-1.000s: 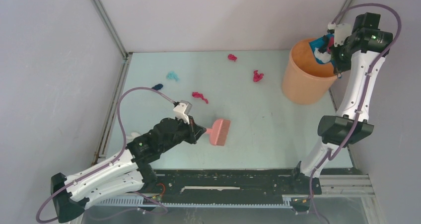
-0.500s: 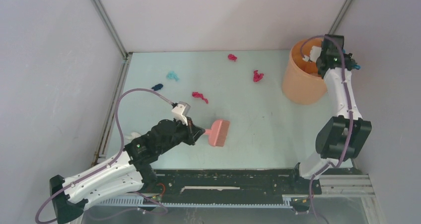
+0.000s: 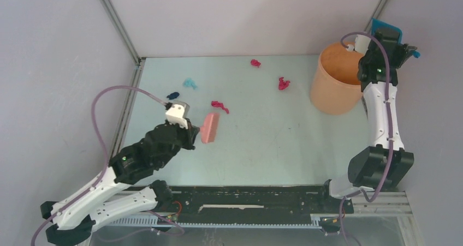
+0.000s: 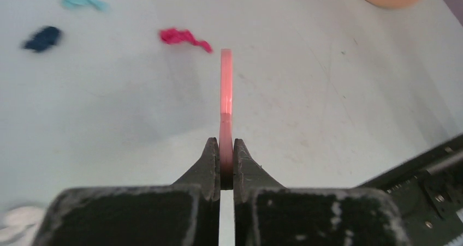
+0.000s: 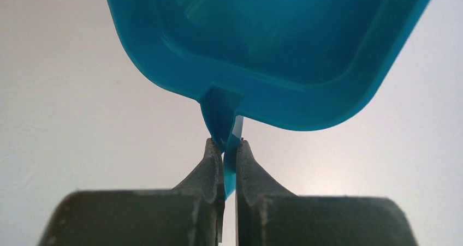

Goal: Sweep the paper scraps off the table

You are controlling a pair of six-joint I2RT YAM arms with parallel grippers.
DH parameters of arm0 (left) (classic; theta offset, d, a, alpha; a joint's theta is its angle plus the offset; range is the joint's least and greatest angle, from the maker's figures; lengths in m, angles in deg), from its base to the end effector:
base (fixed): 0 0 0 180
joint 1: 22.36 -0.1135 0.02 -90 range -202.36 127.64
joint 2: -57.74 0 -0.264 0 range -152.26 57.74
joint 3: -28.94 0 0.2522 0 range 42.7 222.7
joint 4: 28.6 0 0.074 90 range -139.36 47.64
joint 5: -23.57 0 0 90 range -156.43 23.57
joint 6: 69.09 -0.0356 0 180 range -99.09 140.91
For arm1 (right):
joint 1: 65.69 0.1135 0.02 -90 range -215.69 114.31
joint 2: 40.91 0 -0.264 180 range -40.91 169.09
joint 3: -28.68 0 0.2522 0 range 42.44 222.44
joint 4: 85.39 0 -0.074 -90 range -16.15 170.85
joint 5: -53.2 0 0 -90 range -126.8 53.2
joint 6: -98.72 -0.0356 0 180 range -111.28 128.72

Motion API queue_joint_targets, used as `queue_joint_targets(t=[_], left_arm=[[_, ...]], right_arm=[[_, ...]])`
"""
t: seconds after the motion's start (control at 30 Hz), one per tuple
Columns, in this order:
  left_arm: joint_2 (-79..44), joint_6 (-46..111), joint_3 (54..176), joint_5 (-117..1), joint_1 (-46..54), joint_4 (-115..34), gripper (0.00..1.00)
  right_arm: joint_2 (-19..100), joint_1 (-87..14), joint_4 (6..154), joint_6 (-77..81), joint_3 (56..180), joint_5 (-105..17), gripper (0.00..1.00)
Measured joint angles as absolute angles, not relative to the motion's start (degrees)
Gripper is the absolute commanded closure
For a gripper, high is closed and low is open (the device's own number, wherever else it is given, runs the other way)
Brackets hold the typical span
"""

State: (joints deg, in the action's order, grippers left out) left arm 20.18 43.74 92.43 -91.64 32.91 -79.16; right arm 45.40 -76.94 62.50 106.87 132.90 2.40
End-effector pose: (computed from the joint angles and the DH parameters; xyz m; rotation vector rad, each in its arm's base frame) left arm 0.0888 -0.1016 0.3404 0.2782 1.9656 -0.4531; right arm 0.3305 -0.0887 0.4296 -1.0577 1.9929 -1.8288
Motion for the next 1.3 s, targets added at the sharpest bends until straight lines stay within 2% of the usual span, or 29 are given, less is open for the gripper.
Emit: queue_joint_targets(t=[0.3,0.5,0.7,0.87,1.07,1.3], left_arm=[[20.21,41.14,102.84,-110.55,32.91,-96.32,1.00],[14.79,43.50,105.00,-124.36,31.94,-107.07,1.00],[2.22,48.55,105.20,-132.95,25.69,-111.38,1.00],[-11.77,53.18,102.73,-133.96,16.62,-110.96,1.00],[-25.08,53.91,100.28,-128.84,8.47,-109.39,1.00],[-24.19,51.02,99.89,-115.97,4.16,-103.07,1.00]], right_arm=[[37.40,-74.14,58.41,94.98,132.98,0.74,1.00],[28.26,-60.77,46.94,82.17,128.37,-2.86,1.00],[25.16,-48.50,28.38,62.21,122.08,-12.50,1.00],[27.12,-49.16,17.15,48.86,116.59,-28.20,1.00],[25.31,-47.72,14.39,42.00,106.54,-36.04,1.00],[25.57,-42.16,16.80,38.45,93.95,-38.84,1.00]])
